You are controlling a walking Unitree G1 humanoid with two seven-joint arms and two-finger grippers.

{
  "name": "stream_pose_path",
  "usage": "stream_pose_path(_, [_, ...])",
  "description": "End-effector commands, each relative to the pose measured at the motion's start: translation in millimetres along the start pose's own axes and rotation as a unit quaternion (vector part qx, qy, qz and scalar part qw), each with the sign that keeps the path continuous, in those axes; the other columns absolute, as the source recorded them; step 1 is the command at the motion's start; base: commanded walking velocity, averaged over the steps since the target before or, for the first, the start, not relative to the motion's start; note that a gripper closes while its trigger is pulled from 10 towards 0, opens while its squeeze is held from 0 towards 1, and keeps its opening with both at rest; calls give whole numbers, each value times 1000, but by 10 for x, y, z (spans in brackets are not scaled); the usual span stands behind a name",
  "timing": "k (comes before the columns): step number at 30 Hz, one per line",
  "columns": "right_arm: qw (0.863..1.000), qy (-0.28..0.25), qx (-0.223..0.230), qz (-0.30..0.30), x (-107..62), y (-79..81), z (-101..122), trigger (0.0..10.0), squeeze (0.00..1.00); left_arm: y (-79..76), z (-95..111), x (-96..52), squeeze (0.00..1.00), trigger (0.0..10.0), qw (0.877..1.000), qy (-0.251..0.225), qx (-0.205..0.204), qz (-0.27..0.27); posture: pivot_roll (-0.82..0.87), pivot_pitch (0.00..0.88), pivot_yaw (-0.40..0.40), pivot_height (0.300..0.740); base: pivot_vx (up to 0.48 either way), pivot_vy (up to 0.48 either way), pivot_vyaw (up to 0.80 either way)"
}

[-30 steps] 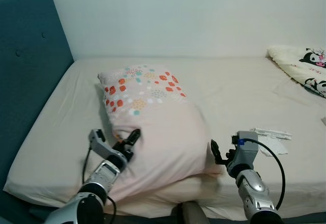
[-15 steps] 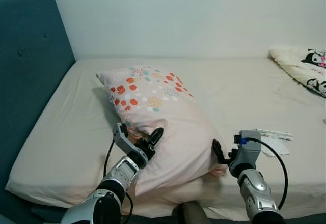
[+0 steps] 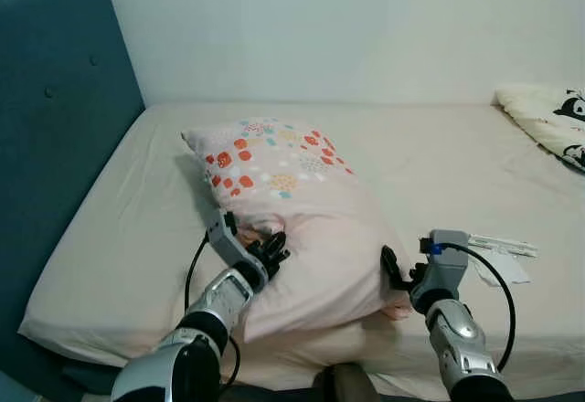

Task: Clean up the room

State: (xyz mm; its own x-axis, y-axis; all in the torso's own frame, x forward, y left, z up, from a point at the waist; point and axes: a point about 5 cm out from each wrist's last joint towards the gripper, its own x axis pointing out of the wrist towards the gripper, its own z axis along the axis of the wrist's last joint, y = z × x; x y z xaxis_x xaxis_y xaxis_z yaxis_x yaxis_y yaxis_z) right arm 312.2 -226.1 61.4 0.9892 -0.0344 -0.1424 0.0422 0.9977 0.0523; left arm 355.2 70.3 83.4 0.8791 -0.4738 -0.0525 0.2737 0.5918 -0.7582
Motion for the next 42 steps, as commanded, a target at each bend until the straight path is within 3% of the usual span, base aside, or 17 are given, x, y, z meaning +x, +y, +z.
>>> stream_pose_path(1, [1000, 3, 7, 3, 14, 49, -3, 10000, 0, -89, 120, 70, 0, 0, 1000, -2, 28, -10, -135, 43, 24, 581, 0, 0, 0])
stream_pose_path(5, [1000, 3, 7, 3, 24, 61, 4, 10000, 0, -134, 275, 110, 0, 0, 999, -8, 50, -18, -135, 42, 18, 581, 0, 0, 0])
stream_pose_path(8, [1000, 4, 2, 8, 41, 82, 14, 10000, 0, -167, 643, 145, 0, 0, 994, -30, 104, -4, -127, 35, 14, 581, 0, 0, 0])
stream_pose_path(10, [1000, 2, 1, 10, 65, 90, 47, 10000, 0, -218, 1217, 126, 0, 0, 981, -81, 173, 37, -116, 29, 10, 581, 0, 0, 0])
stream_pose_path(13, [1000, -3, 1, 12, 85, 102, 76, 10000, 0, -240, 1645, 48, 0, 0, 958, -112, 247, 94, -110, 29, 12, 581, 0, 0, 0])
stream_pose_path(16, [1000, -4, 1, 13, 91, 109, 84, 10000, 0, -235, 1756, 15, 0, 0, 947, -117, 274, 118, -110, 29, 12, 581, 0, 0, 0])
stream_pose_path(19, [1000, -11, 3, 17, 109, 156, 113, 10000, 0, -62, 2141, -232, 0, 0, 882, -127, 384, 242, -108, 19, 15, 581, 0, 0, 0])
stream_pose_path(21, [1000, -12, 3, 18, 110, 162, 117, 10000, 0, -40, 2196, -274, 0, 0, 870, -130, 398, 258, -108, 19, 15, 581, 0, 0, 0])
stream_pose_path(22, [1000, -14, 2, 20, 104, 172, 117, 10000, 0, 118, 2416, -511, 0, 0, 829, -149, 418, 340, -99, 14, 12, 581, 0, 0, 0])
stream_pose_path(23, [1000, -14, 2, 20, 104, 172, 117, 10000, 0, 118, 2416, -511, 0, 0, 829, -149, 418, 340, -99, 14, 12, 581, 0, 0, 0])
stream_pose_path(24, [1000, -15, 2, 23, 100, 179, 116, 10000, 0, 220, 2581, -714, 0, 0, 786, -163, 440, 402, -89, 12, 5, 581, 0, 0, 0])
stream_pose_path(26, [1000, -15, 2, 23, 100, 179, 116, 10000, 0, 220, 2581, -714, 0, 0, 786, -163, 440, 402, -89, 12, 5, 581, 0, 0, 0])
stream_pose_path(29, [999, -16, 1, 33, 114, 219, 124, 10000, 0, 232, 2779, -912, 0, 0, 738, -216, 453, 452, -75, 8, 2, 581, 0, 0, 0])
stream_pose_path(32, [999, -17, 3, 38, 132, 259, 137, 10000, 0, 264, 2862, -1044, 0, 0, 718, -255, 432, 482, -67, 6, -3, 581, 0, 0, 0])
stream_pose_path(38, [998, -20, 3, 59, 158, 383, 157, 10000, 0, 616, 2593, -1180, 0, 0, 735, -238, 359, 523, -56, 9, -3, 581, 0, 0, 0])
stream_pose_path(40, [997, -19, 7, 75, 148, 501, 132, 10000, 0, 1108, 1942, -1313, 0, 0, 762, -169, 248, 574, -56, 23, 4, 581, 0, 0, 0])
stream_pose_path(42, [996, -19, 6, 82, 139, 541, 120, 10000, 0, 1225, 1760, -1376, 0, 0, 764, -155, 212, 590, -57, 24, 4, 581, 0, 0, 0])
